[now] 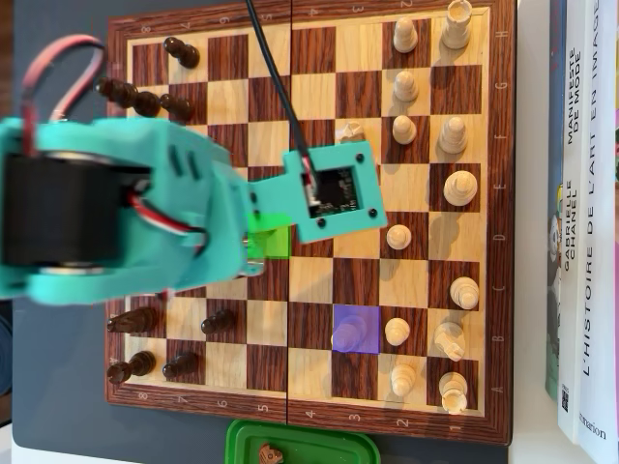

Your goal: Play chess

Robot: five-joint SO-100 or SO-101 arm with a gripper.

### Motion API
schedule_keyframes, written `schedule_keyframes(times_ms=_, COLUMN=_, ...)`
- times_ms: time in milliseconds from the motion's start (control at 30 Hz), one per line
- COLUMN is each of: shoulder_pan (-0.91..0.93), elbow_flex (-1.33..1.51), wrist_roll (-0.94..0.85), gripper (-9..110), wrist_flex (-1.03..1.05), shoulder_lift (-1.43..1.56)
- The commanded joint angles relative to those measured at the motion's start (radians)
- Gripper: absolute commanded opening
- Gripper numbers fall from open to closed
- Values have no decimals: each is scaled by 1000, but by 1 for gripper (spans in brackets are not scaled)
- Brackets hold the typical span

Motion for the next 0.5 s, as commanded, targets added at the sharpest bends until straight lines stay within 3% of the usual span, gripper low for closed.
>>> schedule_keyframes(times_ms=0, shoulder_pan=17, elbow_flex=-15, wrist_roll=-5, gripper=3, wrist_flex=34, shoulder_lift=92)
schedule_keyframes(times_ms=467, shoulder_pan=291, elbow_flex=-17, wrist_roll=-137, gripper=3, wrist_flex=55, shoulder_lift=186)
